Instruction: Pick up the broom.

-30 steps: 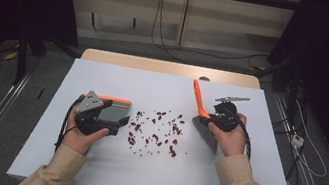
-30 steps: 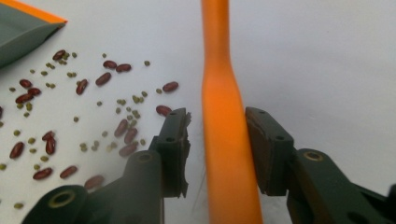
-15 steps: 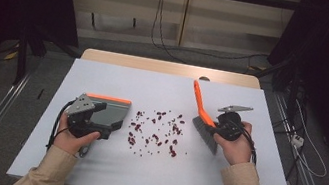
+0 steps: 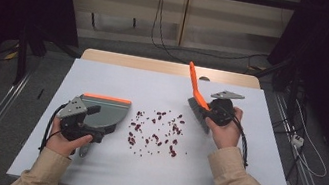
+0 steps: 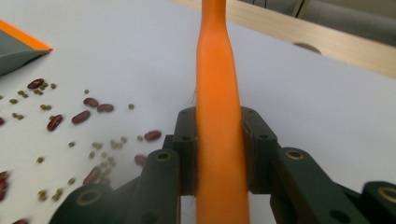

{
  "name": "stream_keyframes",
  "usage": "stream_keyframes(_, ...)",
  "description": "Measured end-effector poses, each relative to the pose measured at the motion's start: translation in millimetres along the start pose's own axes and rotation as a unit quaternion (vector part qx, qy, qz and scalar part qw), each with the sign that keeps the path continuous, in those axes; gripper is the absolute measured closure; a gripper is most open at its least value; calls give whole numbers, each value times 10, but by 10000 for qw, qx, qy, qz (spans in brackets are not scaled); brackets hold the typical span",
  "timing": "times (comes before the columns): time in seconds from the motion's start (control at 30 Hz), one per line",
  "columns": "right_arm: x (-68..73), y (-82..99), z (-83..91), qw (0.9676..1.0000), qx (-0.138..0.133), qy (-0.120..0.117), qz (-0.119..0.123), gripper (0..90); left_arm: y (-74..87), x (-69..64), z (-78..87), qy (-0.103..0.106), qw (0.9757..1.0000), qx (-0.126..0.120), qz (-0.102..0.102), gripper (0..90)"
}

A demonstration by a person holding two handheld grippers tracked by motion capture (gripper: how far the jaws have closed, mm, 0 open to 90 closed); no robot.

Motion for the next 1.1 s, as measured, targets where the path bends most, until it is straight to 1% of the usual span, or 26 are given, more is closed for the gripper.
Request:
stream_keyframes(0.07,11,-37,-105,9999,23,71,112,711,1,7,9,-10,10000,-16,16,85)
stream_keyframes(0.1,12,-57,-161,9996,19,114,246,711,2,9,12,-4,10000,-16,19,85)
stream_keyframes(0.13,6,-72,-210,9990,28,218,382,711,2,12,15,-16,10000,-27,26,84)
stream_keyframes(0.2,6,-73,-303,9975,134,289,624,711,3,20,27,-23,10000,-28,22,84)
stream_keyframes(0.27,40,-76,-361,9966,99,250,776,711,0,34,39,-47,10000,-44,18,84)
stream_keyframes(0.33,104,-78,-377,9955,141,187,917,711,-4,48,46,-56,10000,-58,18,84)
stream_keyframes(0.37,135,-73,-377,9941,191,149,1058,711,-5,54,45,-68,9999,-74,36,84)
stream_keyframes(0.43,202,-59,-364,9921,281,118,1218,711,-3,60,47,-82,9999,-67,25,84)
stream_keyframes(0.53,281,-44,-329,9917,288,51,1249,711,-3,54,41,-78,10000,-47,-5,83)
stream_keyframes(0.6,347,-31,-305,9921,279,-58,1225,711,-3,56,34,-91,9999,-48,-4,83)
stream_keyframes(0.67,419,-16,-279,9907,300,-100,1323,711,-1,55,31,-81,10000,-53,-11,83)
stream_keyframes(0.7,470,-6,-261,9903,314,-162,1346,711,0,55,31,-77,10000,-49,-18,83)
stream_keyframes(0.73,499,-2,-250,9901,316,-161,1355,711,2,51,34,-57,10000,-39,1,83)
stream_keyframes(0.8,574,15,-225,9890,298,-248,1428,711,-1,55,38,-55,10000,-54,-9,83)
stream_keyframes(0.87,641,38,-200,9871,303,-239,1552,710,-3,56,41,-63,10000,-67,11,83)
stream_keyframes(0.9,674,50,-184,9874,304,-275,1531,711,-3,54,43,-65,9999,-73,22,83)
stream_keyframes(0.97,719,62,-155,9860,286,-330,1609,711,-2,48,46,-61,10000,-64,-1,83)
stream_keyframes(1.0,743,69,-143,9860,261,-382,1603,710,-1,44,46,-59,10000,-64,-1,83)
stream_keyframes(1.07,781,89,-115,9837,278,-383,1733,710,0,32,46,-41,10000,-51,-10,83)
stream_keyframes(1.1,807,98,-99,9841,282,-421,1703,710,-3,30,45,-48,10000,-70,-11,83)
Point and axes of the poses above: each handheld gripper's, and its own axes: z roughly backward along the jaws, y roughly out of its underside, x roughly to its left, the point moved 9 cm from there along -z, roughly forward along the jaws, and after that the axes turned 3 degrees about z, right-handed, at the moved point
